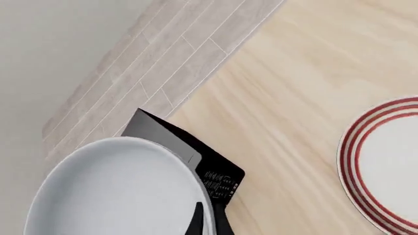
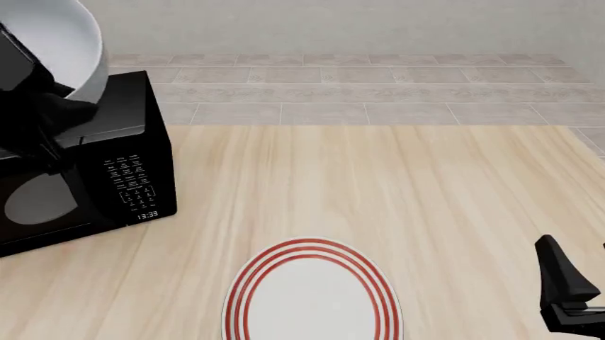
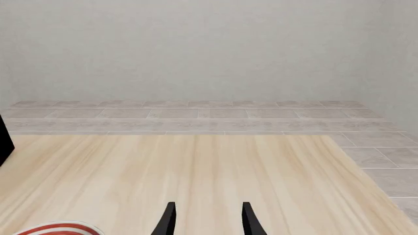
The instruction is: Pick up the white bowl and put it on the plate.
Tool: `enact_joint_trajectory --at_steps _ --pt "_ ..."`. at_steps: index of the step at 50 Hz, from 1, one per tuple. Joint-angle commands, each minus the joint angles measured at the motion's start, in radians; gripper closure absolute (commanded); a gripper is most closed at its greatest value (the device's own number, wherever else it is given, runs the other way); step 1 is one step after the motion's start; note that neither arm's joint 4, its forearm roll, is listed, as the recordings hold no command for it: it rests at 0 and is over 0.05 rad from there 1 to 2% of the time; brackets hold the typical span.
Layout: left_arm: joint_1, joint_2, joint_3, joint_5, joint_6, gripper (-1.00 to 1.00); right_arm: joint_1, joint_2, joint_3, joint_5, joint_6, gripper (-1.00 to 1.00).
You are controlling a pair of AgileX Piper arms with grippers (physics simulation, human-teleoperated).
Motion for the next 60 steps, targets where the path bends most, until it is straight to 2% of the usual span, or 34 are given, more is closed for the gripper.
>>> enact_joint_trajectory --at_steps 1,4,5,6,7,8,9,13,14,15,17,20,21,22,60 --pt "-0.211 -0.042 -0.027 0.057 -0.141 1.00 0.000 -0.003 0.000 0.003 0.000 -1.00" --pt "-0.247 -0.049 -0.022 0.057 -0.162 1.00 0.000 -0.003 0.000 0.003 0.000 -1.00" --pt "-0.248 -0.043 -0.059 0.091 -0.155 1.00 0.000 -0.003 0.000 0.002 0.000 -1.00" --pt "-0.251 -0.042 -0.018 0.054 -0.152 1.00 0.000 -0.003 0.000 0.003 0.000 -1.00" --pt "-0.254 -0.039 -0.040 0.074 -0.151 1.00 0.000 -0.004 0.000 0.003 0.000 -1.00" --pt "-0.262 -0.041 0.007 0.032 -0.152 1.00 0.000 -0.003 0.000 0.003 0.000 -1.00" --pt "-0.273 -0.040 0.012 0.029 -0.161 1.00 0.000 -0.003 0.000 0.003 0.000 -1.00" --pt "-0.328 -0.042 0.015 0.035 -0.194 1.00 0.000 -0.003 0.000 0.003 0.000 -1.00" --pt "-0.340 -0.035 -0.032 0.081 -0.206 1.00 0.000 -0.003 0.000 0.003 0.000 -1.00" --pt "-0.343 -0.040 0.004 0.047 -0.200 1.00 0.000 -0.003 0.000 0.003 0.000 -1.00" --pt "-0.357 -0.036 0.015 0.037 -0.207 1.00 0.000 -0.003 0.000 0.003 0.000 -1.00" --pt "-0.371 -0.029 0.015 0.034 -0.214 1.00 0.000 -0.003 0.000 0.003 0.000 -1.00" --pt "-0.378 -0.022 -0.032 0.075 -0.219 1.00 0.000 -0.003 0.000 0.003 0.000 -1.00" --pt "-0.392 -0.026 0.008 0.042 -0.227 1.00 0.000 -0.003 0.000 0.003 0.000 -1.00" --pt "-0.576 0.004 0.147 -0.050 -0.218 1.00 0.000 -0.003 0.000 0.003 0.000 -1.00"
